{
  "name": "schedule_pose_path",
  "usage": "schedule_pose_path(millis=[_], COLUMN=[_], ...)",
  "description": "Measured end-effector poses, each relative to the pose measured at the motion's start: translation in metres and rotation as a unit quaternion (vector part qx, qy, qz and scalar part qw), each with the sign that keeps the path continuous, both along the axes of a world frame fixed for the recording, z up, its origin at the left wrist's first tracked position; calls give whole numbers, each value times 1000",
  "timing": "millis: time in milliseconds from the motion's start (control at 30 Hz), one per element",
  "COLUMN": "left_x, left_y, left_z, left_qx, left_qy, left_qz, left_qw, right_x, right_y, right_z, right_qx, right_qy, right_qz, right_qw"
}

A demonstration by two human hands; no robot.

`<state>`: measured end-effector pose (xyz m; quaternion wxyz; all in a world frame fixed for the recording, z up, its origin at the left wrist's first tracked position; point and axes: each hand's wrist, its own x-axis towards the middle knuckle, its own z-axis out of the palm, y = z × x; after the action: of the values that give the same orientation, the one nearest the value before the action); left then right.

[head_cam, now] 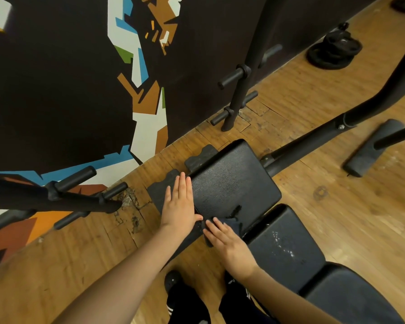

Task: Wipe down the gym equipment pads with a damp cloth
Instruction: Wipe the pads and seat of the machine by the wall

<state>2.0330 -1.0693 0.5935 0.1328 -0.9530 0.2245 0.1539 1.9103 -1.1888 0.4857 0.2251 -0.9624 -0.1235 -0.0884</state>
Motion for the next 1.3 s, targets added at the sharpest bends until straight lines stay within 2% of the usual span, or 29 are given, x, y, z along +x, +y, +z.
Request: schedule_pose_path(millis=[133,200,300,400,500,600,700,833,867,1000,1100,1167,1300], left_x=[0,0,0,-1,-1,-1,-1,0,0,-2,-2,0,2], left_y=[2,3,3,2,2,1,1,2,2,1,1,2,2], left_z=[2,3,3,3,1,0,0,0,1,-1,-2,-2,-3], left_qx=[-6,-4,-7,-3,-9,-13,-14,-14,-11,2,2,-1,-3], left_qy=[1,4,1,2,0,1,1,-3,-5,-6,-4,-3,4], left_qz=[-3,-7,-4,-2,6,6,4,4,2,1,3,4,3], left_qw=[1000,1000,1000,1000,1000,1000,1000,1000,1000,1000,1000,1000,1000], right_x=[4,5,10,21,27,14,0,19,29,95,133,134,82], right_y=[-27,-56,-104,-130,-117,-67,-16,-34,-47,-91,-108,-112,-105], right_z=[-5,-12,-12,4,16,8,2,17,25,66,77,70,44], right_qx=[-10,-12,31,93,108,122,119,104,107,116,100,100,100], right_qy=[-8,-6,6,79,109,87,77,53,46,47,80,100,103], right_qz=[61,52,-81,-281,-341,-326,-240,-122,-129,-254,-216,-202,-271], right_qw=[998,999,996,952,927,933,960,986,985,959,968,969,952])
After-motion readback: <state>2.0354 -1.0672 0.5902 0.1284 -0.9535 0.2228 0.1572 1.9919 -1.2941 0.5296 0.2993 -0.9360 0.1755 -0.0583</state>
